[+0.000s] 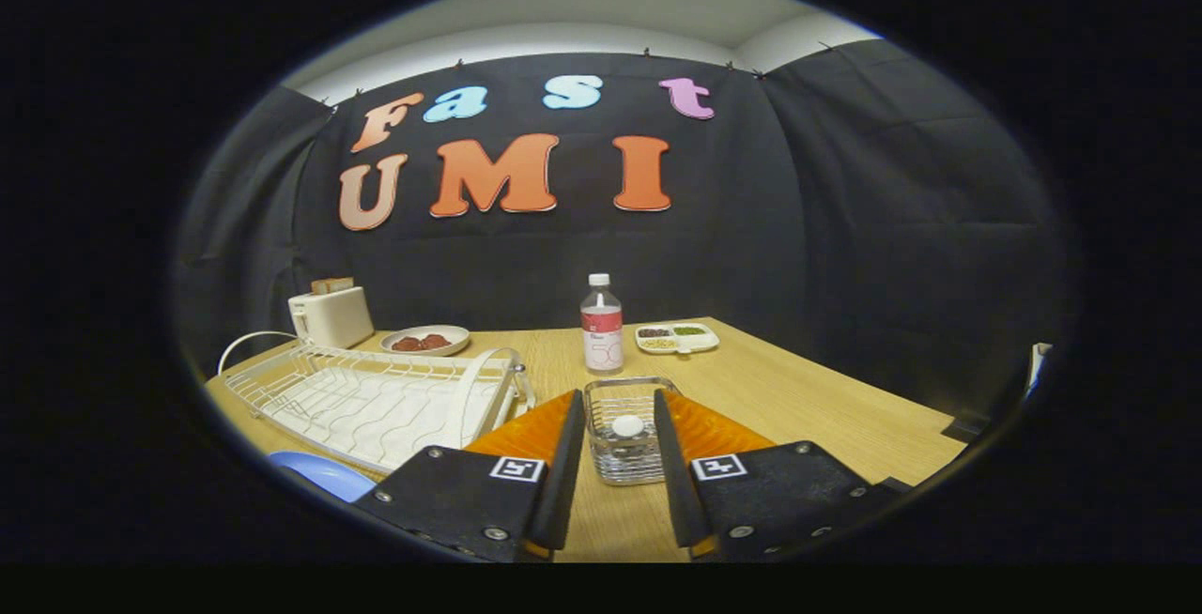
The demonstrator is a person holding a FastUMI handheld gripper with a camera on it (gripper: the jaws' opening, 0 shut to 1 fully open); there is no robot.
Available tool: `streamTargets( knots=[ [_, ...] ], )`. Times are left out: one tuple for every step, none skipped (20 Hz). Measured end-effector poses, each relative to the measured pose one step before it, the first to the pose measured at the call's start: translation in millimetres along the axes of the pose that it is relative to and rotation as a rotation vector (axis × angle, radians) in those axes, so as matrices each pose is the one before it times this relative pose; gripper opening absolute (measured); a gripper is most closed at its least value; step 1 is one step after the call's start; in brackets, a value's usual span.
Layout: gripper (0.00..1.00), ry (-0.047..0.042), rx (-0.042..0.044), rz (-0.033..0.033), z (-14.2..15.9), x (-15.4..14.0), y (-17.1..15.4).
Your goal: Take the plate from the dish rack, then take the spoon from the basket and place it into the plate.
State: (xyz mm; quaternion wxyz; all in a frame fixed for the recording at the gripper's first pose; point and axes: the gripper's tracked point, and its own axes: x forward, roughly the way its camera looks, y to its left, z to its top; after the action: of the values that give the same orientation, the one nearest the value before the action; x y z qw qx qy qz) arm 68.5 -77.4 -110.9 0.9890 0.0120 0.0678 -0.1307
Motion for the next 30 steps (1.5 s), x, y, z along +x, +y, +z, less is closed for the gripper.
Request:
streamTargets(
  knots=[
    [0.35, 0.00267, -0.00874, -0.00415, -0.8, 2.15, -0.08],
    [0.28, 0.00307, -0.0103, -0.00881, -1.74, 1.66, -1.4],
    [0.21, -0.00186, -0.00465, -0.00522, 0.29, -0.74, -1.5],
    [0.15, -0.00561, 0.00037, 0.01211, 2.65, 1.52, 2.77],
    [0.13, -0.00388, -0.00678, -0.00116, 0.34, -0.95, -0.12],
    [0.11, -0.00736, -0.01315, -0.00711, 2.59, -1.01, -1.39],
    [0.1, -0.00688, -0.01377, -0.00335, 2.55, -1.31, -0.82],
    [0.1, -0.01081, -0.00522, 0.00272, 4.99, -2.61, 0.66],
    [0.1, -0.00927, 0.00293, 0.00377, 5.0, -3.15, 0.48],
    [0.1, -0.00215, 0.00377, 0.00364, 4.13, -2.77, 0.51],
    [0.1, -0.00495, 0.00401, 0.0019, 3.48, -3.07, -0.35],
    [0.1, -0.00854, 0.00343, 0.00142, 5.52, -4.09, -0.29],
    [0.1, -0.01039, 0.0024, 0.00085, 6.07, -4.03, -0.24],
    [0.1, -0.01213, -0.0005, 0.00157, 5.99, -5.17, -0.12],
    [0.1, -0.01386, -0.004, 0.00463, 6.29, -4.98, 0.71],
    [0.1, -0.01201, -0.00437, 0.00216, 6.16, -5.4, 0.35],
    [0.1, -0.00983, -0.00367, 0.0005, 5.69, -4.4, -0.65],
    [0.1, -0.01134, -0.00348, 0.00224, 7.06, -5.17, 0.56],
    [0.1, -0.00991, -0.00153, 0.00129, 6.86, -4.96, 0.51],
    [0.1, -0.00614, -0.00097, 0.00266, 6.02, -5.94, 1.51],
    [0.09, -0.00956, 0.00145, 0.00664, 5.78, -6.52, 2.99],
    [0.1, -0.01173, 0.00246, 0.01047, 6.61, -6.37, 4.03],
    [0.1, -0.00766, 0.00195, 0.01298, 5.0, -6.51, 5.26],
    [0.1, 0.0, 0.00234, 0.01284, 3.65, -6.45, 5.62],
    [0.1, -0.00209, 0.00202, 0.01163, 3.09, -6.49, 5.65],
    [0.1, -0.00409, -0.00294, 0.01415, 3.3, -6.6, 7.05],
    [0.1, -0.00428, -0.00373, 0.01363, 3.35, -6.87, 7.01],
    [0.1, -0.0021, -0.00268, 0.01428, 3.2, -5.05, 8.85],
    [0.1, 0.00112, 0.00077, 0.01447, 1.4, -6.26, 8.82],
    [0.09, 0.00086, 0.00389, 0.01789, 0.49, -5.27, 8.94]
  ],
)
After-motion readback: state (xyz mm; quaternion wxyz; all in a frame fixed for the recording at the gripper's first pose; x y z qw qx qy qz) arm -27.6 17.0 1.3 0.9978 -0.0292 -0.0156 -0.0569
